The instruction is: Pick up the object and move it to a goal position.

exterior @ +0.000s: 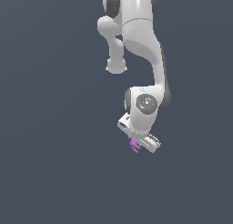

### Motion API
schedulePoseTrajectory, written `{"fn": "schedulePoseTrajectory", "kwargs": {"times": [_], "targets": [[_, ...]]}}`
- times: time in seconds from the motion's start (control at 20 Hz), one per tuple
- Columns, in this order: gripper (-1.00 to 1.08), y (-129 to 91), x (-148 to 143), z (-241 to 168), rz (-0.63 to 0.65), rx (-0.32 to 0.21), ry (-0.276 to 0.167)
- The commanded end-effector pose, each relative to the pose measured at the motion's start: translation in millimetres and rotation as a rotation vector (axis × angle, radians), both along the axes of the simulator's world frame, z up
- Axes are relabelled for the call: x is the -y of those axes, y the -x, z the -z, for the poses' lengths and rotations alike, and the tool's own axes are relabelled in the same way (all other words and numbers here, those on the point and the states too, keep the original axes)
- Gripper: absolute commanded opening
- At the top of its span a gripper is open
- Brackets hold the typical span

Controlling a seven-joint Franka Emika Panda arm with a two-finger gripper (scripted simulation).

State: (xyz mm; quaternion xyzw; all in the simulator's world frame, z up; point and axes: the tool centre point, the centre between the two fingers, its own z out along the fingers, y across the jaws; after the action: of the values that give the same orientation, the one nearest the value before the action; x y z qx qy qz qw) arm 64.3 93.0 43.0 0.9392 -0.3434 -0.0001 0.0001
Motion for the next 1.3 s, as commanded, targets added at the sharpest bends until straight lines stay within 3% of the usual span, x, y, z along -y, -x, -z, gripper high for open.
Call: {"fn": "schedulePoseTrajectory", "kwargs": {"times": [0.0,0.4,0.65,1.25], "targets": [[-1.00,0,0,0,0.000,0.000,0.000],[-1.00,0,2,-3,0.000,0.000,0.000],[-1.00,-1,19,-19,0.000,0.000,0.000],[-1.00,-4,112,-113,0.000,0.000,-0.001]]}}
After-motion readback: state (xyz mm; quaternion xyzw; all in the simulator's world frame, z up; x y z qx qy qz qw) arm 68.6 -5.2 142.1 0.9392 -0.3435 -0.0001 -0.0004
